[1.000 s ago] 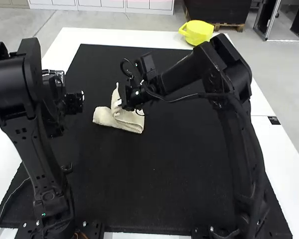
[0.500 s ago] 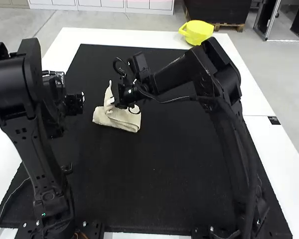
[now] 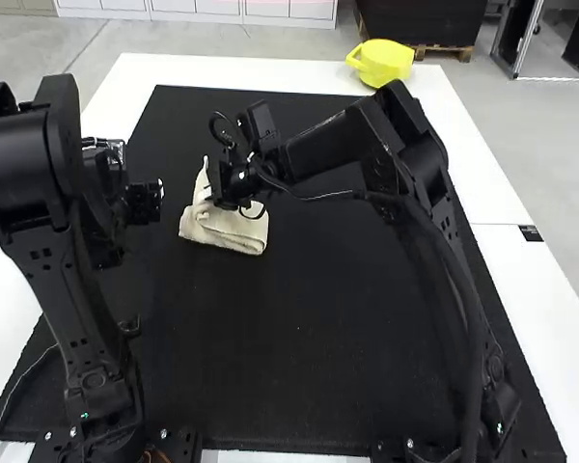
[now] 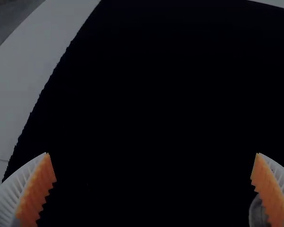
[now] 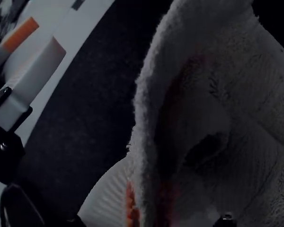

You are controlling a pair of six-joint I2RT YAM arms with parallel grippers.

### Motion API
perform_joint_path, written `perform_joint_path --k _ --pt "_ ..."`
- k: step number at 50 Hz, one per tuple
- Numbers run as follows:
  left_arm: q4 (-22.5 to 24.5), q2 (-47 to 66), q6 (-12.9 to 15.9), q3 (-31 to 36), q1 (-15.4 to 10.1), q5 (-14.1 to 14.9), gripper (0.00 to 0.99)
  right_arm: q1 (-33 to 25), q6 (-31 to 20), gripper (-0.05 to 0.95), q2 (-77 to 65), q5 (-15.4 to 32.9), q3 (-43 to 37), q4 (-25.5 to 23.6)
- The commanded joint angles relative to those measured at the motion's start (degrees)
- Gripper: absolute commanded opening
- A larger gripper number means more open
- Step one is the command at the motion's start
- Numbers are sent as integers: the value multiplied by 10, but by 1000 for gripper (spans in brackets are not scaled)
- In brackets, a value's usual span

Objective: Fold the towel.

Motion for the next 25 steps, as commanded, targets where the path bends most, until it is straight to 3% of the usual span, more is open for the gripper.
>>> perform_joint_path --k 1,6,9,15,18,21,22,25 --pt "5 -9 -2 -3 5 -4 969 10 18 385 2 -12 25 -1" --pt "5 -8 -1 -3 2 -4 969 10 20 577 2 -23 40 0" --pt "5 -7 -1 -3 2 -4 969 8 27 643 0 -29 53 0" --pt "5 -7 -1 -3 0 -6 969 0 33 633 -15 -45 74 1" --pt "4 -6 -1 -4 0 -6 969 -12 36 413 -32 -64 75 1" --pt "5 -5 -1 -3 0 -7 969 -21 40 18 -48 -67 63 19" --pt "6 -5 0 -3 0 -7 969 -23 42 -33 -52 -66 57 27" --pt "7 -4 0 -3 0 -7 969 -30 44 -25 -66 -65 32 49"
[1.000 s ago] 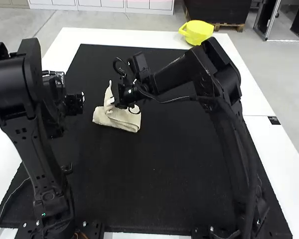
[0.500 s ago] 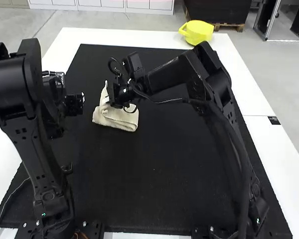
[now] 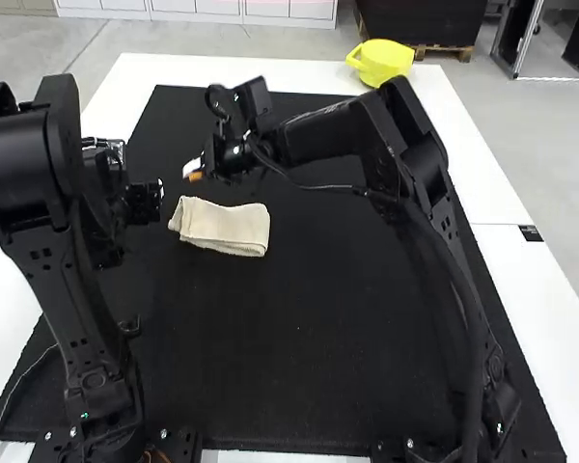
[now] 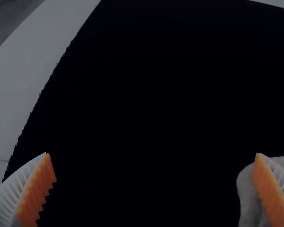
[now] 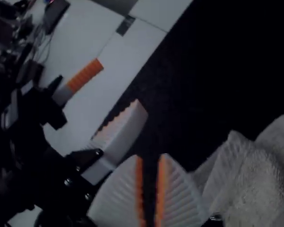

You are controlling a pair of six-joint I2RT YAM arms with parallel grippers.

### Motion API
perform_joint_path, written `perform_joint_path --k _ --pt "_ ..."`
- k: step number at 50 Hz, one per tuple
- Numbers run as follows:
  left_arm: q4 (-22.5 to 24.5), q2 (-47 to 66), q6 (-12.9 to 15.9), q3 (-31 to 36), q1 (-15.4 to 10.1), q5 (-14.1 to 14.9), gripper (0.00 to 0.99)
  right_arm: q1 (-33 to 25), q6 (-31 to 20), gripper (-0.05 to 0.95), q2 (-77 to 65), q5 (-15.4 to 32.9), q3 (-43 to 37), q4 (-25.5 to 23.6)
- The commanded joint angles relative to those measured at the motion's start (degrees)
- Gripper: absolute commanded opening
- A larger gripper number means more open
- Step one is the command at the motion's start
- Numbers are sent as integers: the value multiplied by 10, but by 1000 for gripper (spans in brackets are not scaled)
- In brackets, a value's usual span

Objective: Fold the towel.

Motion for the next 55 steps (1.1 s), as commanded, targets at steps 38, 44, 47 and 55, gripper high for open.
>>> perform_joint_path --k 38,44,47,55 --pt "18 -2 -7 -3 0 -6 969 -24 16 -25 -6 -17 -192 223" --pt "26 -3 -8 -3 0 -6 969 -24 17 -25 8 -17 -185 236" --pt "27 -3 -8 -2 0 -6 969 -24 20 -25 16 -17 -182 242" --pt "32 -3 -16 -1 0 -7 969 -23 29 -25 35 -16 -169 257"
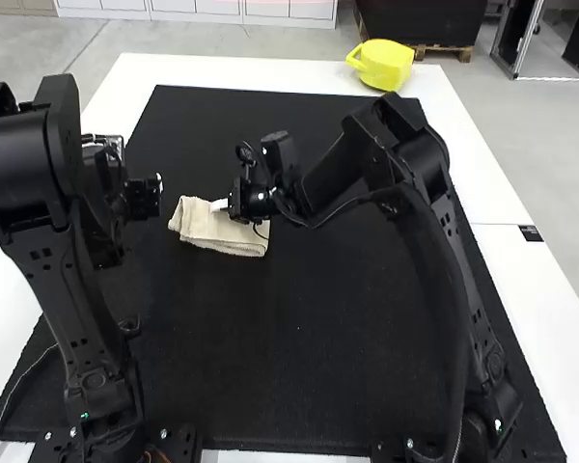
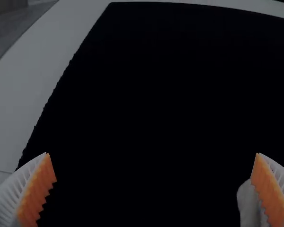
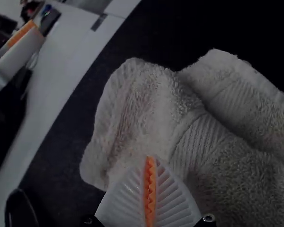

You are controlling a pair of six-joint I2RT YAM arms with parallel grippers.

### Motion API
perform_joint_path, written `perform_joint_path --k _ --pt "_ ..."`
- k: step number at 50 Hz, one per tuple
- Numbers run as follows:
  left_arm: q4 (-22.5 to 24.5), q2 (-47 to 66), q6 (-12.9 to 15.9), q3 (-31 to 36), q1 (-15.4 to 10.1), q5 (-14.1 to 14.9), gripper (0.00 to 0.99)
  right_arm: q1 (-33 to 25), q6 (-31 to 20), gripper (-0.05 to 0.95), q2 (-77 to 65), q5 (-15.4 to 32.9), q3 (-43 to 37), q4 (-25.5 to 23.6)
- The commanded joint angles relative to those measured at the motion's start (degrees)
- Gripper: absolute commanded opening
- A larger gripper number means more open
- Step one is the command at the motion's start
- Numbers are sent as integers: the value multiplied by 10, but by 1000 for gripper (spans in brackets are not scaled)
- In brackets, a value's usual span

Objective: Fold the towel.

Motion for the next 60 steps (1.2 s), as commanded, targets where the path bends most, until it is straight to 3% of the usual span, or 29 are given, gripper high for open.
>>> perform_joint_path --k 1,45,60 --pt "6 -3 -10 -1 0 -5 969 8 11 -25 8 -7 27 10" --pt "11 -6 -26 2 0 -6 969 19 -4 -25 108 9 78 23" --pt "-13 -33 -30 13 0 -7 969 4 45 -25 24 6 89 -2"
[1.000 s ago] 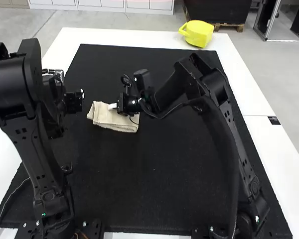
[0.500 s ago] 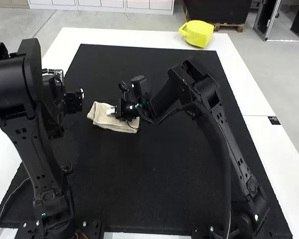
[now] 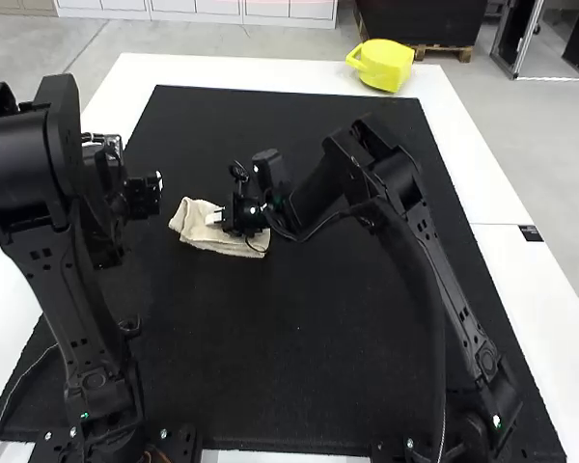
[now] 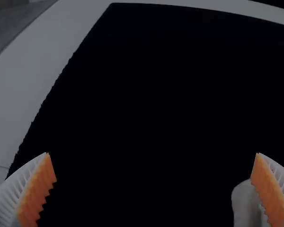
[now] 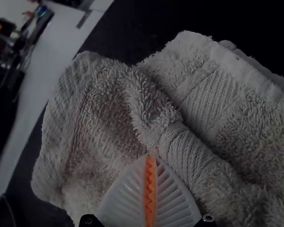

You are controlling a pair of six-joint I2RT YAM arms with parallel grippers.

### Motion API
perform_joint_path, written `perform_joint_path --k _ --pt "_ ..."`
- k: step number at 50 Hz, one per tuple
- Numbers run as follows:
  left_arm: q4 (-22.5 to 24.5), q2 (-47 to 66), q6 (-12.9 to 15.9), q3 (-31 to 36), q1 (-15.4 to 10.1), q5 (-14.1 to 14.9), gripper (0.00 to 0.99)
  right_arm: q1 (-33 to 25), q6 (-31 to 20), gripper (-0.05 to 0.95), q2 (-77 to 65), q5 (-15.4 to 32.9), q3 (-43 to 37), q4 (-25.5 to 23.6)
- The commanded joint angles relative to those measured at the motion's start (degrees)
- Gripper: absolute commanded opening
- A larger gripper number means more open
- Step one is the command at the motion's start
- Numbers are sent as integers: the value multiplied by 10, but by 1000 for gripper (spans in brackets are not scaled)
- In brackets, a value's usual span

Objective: Fold the towel.

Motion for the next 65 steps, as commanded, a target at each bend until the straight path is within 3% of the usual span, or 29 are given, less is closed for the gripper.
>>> perform_joint_path --k 1,7,25,31,34,37,40,56,65 --pt "-13 -34 -8 15 0 -5 969 -7 21 -25 -71 1 14 -14" --pt "-40 -61 -17 28 -9 -5 969 -14 16 -25 -119 1 3 -41" --pt "-152 -171 -36 76 -84 -23 969 -58 9 -11 -293 11 -24 -115" --pt "-200 -223 -38 95 -114 -38 969 -78 -10 285 -368 30 -46 -143" --pt "-222 -253 -38 103 -127 -44 969 -87 -29 479 -407 50 -54 -160" --pt "-249 -289 -38 111 -142 -52 969 -102 -54 748 -451 68 -64 -188" --pt "-266 -321 -37 117 -153 -63 969 -114 -71 920 -485 74 -76 -203" --pt "-347 -542 -38 122 -171 -68 969 -226 -99 920 -748 138 -160 -255" --pt "-397 -666 -38 123 -171 -68 969 -314 -95 920 -923 142 -216 -269"
